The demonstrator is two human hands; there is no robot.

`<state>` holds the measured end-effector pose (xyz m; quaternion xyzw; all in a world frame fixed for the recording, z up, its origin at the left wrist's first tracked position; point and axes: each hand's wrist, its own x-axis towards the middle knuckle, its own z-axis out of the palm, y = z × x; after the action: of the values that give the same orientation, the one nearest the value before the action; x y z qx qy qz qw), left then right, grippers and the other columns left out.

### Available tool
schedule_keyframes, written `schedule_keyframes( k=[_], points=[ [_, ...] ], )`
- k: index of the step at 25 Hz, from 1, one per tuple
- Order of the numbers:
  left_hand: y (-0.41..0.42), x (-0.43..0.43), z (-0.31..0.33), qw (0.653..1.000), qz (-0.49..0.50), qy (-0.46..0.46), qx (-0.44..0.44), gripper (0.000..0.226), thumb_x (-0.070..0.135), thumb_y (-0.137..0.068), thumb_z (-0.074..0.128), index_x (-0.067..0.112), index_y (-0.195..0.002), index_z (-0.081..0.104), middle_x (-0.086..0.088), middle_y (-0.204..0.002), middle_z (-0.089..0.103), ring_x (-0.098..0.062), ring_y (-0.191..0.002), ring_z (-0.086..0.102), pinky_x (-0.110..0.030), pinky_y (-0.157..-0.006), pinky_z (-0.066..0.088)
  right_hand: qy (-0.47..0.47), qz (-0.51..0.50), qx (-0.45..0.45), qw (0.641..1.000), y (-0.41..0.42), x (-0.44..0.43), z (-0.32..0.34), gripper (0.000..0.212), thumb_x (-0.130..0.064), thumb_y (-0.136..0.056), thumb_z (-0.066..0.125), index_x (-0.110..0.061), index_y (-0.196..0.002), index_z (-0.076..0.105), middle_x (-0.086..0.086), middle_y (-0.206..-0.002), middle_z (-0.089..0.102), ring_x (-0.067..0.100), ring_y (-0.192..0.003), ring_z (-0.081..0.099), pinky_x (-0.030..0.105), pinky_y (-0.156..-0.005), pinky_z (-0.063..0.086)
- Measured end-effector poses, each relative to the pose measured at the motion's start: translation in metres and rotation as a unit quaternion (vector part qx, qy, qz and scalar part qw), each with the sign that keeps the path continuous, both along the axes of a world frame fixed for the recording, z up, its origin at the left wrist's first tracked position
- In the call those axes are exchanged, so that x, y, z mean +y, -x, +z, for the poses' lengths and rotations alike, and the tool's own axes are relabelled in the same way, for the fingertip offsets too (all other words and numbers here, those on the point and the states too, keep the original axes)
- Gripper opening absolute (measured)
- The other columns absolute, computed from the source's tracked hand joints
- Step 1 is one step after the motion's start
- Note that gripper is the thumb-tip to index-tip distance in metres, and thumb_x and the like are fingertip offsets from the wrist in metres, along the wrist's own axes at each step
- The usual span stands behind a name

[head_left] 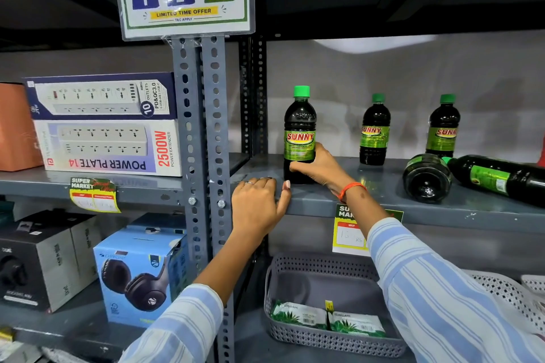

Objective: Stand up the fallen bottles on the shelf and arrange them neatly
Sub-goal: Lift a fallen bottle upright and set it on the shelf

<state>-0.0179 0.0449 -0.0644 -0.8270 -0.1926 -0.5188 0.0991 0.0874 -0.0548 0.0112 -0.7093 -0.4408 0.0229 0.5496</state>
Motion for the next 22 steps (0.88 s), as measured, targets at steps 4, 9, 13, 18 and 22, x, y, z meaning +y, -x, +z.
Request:
schedule_keyframes(
  k=[4, 9, 13, 18, 22],
  points=[
    [0.002, 0.002, -0.001, 1.000, -0.013, -0.018, 0.001, 0.060, 0.046, -0.095, 0.024, 0.010, -0.069, 0.064, -0.008, -0.062, 0.066, -0.028, -0.060, 0.061, -0.033, -0.060, 0.043, 0.008, 0.024, -0.002, 1.000, 0.015, -0.013, 0.004, 0.033, -0.006, -0.077, 0.070, -0.031, -0.076, 0.049, -0.010, -0.080, 0.059, 0.019, -0.091, 0.057, 0.026, -0.081, 0.047],
    [0.001, -0.002, -0.008, 1.000, 0.000, -0.009, -0.018, 0.073, 0.052, -0.097, 0.012, 0.000, -0.130, 0.051, -0.018, -0.114, 0.067, -0.030, -0.101, 0.063, -0.039, -0.085, 0.043, 0.013, 0.024, -0.013, 1.000, 0.026, -0.019, 0.001, 0.036, -0.010, -0.076, 0.074, -0.034, -0.078, 0.046, -0.012, -0.084, 0.058, 0.018, -0.094, 0.058, 0.028, -0.085, 0.046],
    [-0.001, -0.008, -0.013, 0.999, -0.015, -0.006, -0.035, 0.073, 0.055, -0.097, 0.006, 0.005, -0.149, 0.013, -0.015, -0.155, 0.022, -0.022, -0.143, 0.020, -0.044, -0.115, 0.015, -0.026, 0.029, -0.004, 0.999, 0.027, -0.022, -0.001, 0.032, -0.032, -0.083, 0.069, -0.024, -0.109, 0.053, 0.000, -0.114, 0.060, 0.018, -0.111, 0.057, 0.027, -0.094, 0.044],
    [-0.012, -0.034, -0.026, 0.996, -0.063, -0.067, 0.009, 0.066, 0.055, -0.098, 0.007, 0.017, -0.151, 0.004, -0.002, -0.159, -0.002, -0.017, -0.146, 0.007, -0.045, -0.118, 0.003, -0.222, -0.172, -0.161, 0.946, 0.017, -0.059, 0.006, 0.030, -0.029, -0.096, 0.048, -0.009, -0.115, 0.061, 0.009, -0.111, 0.058, 0.012, -0.093, 0.054, 0.025, -0.085, 0.048],
    [-0.033, -0.076, -0.028, 0.993, -0.096, -0.068, 0.030, 0.067, 0.052, -0.098, 0.012, 0.009, -0.133, 0.050, -0.011, -0.146, 0.043, -0.024, -0.135, 0.038, -0.040, -0.116, 0.016, -0.089, -0.304, -0.230, 0.920, -0.018, -0.111, 0.019, 0.032, -0.034, -0.090, 0.053, -0.008, -0.103, 0.066, 0.014, -0.113, 0.060, 0.031, -0.109, 0.051, 0.033, -0.089, 0.037]
  ],
)
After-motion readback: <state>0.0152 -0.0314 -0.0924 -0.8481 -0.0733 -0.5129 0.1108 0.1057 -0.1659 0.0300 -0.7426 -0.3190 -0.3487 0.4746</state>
